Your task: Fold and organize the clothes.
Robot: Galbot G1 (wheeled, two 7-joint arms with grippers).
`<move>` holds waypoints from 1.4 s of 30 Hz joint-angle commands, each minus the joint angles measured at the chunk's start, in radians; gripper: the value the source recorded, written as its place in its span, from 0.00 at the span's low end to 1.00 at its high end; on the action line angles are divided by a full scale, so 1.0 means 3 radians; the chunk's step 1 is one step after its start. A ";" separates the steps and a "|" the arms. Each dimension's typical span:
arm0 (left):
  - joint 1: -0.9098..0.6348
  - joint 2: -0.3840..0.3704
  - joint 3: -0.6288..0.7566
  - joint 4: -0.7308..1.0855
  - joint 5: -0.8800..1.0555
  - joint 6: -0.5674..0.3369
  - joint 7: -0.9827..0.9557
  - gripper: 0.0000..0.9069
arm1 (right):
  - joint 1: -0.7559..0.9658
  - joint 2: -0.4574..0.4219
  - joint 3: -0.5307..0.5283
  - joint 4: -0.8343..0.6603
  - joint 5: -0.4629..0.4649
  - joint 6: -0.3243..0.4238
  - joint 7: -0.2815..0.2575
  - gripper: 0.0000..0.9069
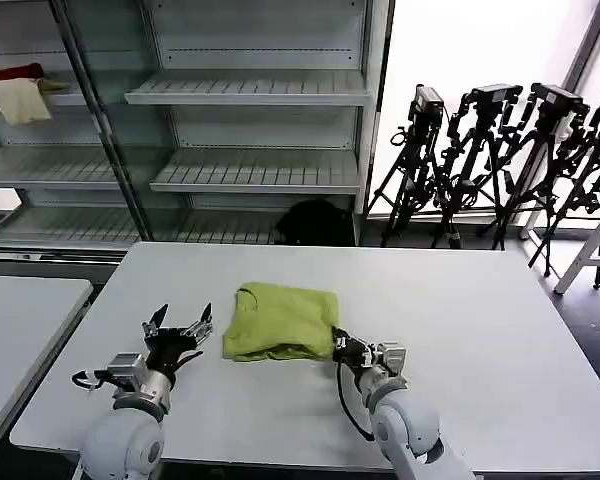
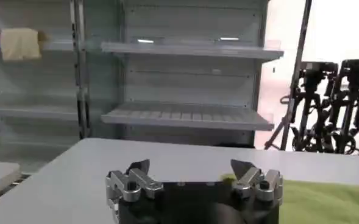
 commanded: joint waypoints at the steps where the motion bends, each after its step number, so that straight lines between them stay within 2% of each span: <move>1: 0.0023 -0.0009 0.0005 0.0017 0.0017 -0.0016 0.0003 1.00 | 0.0009 -0.0109 0.0126 0.0087 0.0199 0.0005 0.0034 0.00; 14: 0.0008 -0.0033 0.0046 0.0023 0.0011 -0.0008 0.0003 1.00 | -0.0163 -0.0539 0.0411 0.0255 0.0246 0.0010 -0.0059 0.00; 20: -0.0009 -0.0059 0.0081 0.0062 0.0016 -0.0008 0.0002 1.00 | -0.0237 -0.0629 0.0636 0.0217 0.0214 0.0013 -0.0144 0.00; 21: -0.0012 -0.0062 0.0089 0.0071 0.0020 -0.0009 0.0003 1.00 | -0.0248 -0.0633 0.0670 0.0201 0.0160 0.0015 -0.0203 0.00; 22: -0.0012 -0.0064 0.0094 0.0073 0.0024 -0.0010 0.0004 1.00 | -0.0257 -0.0629 0.0677 0.0198 0.0143 0.0018 -0.0238 1.00; 23: -0.0011 -0.0066 0.0099 0.0078 0.0028 -0.0011 0.0005 1.00 | -0.0269 -0.0604 0.0698 0.0193 -0.0001 0.0023 -0.0299 1.00; 24: -0.0009 -0.0068 0.0103 0.0085 0.0031 -0.0013 0.0006 1.00 | -0.0297 -0.0542 0.0750 0.0209 -0.0289 0.0026 -0.0445 1.00; 26: -0.0006 -0.0070 0.0106 0.0091 0.0039 -0.0014 0.0009 1.00 | -0.0352 -0.0380 0.0856 0.0251 -0.0648 0.0032 -0.0629 1.00; 27: -0.0002 -0.0070 0.0104 0.0095 0.0040 -0.0016 0.0010 1.00 | -0.0380 -0.0329 0.0912 0.0296 -0.0781 0.0037 -0.0665 1.00; 29: 0.0009 -0.0066 0.0091 0.0101 0.0038 -0.0025 0.0017 1.00 | -0.0448 -0.0376 0.0932 0.0424 -0.0807 0.0041 -0.0597 1.00; 32: 0.0025 -0.0053 0.0070 0.0115 0.0031 -0.0034 0.0028 1.00 | -0.0572 -0.0390 0.1131 0.0559 -0.0936 0.0051 -0.0610 1.00; 33: 0.0034 -0.0042 0.0041 0.0134 0.0017 -0.0062 0.0048 1.00 | -0.0654 -0.0441 0.1269 0.0605 -0.0956 0.0177 -0.0573 1.00; 36: 0.0049 -0.0006 -0.0031 0.0154 -0.0039 -0.0115 0.0168 1.00 | -0.0805 -0.0552 0.1562 0.0601 -0.0880 0.0355 -0.0554 1.00; 40: 0.0074 0.0133 -0.0116 0.0205 -0.0105 -0.0243 0.0335 1.00 | -0.0872 -0.0706 0.1901 0.0338 -0.0854 0.0573 -0.0461 1.00; 42: 0.0090 0.0226 -0.0167 0.0256 -0.0128 -0.0347 0.0439 1.00 | -0.0929 -0.0804 0.2036 0.0152 -0.0755 0.0745 -0.0278 1.00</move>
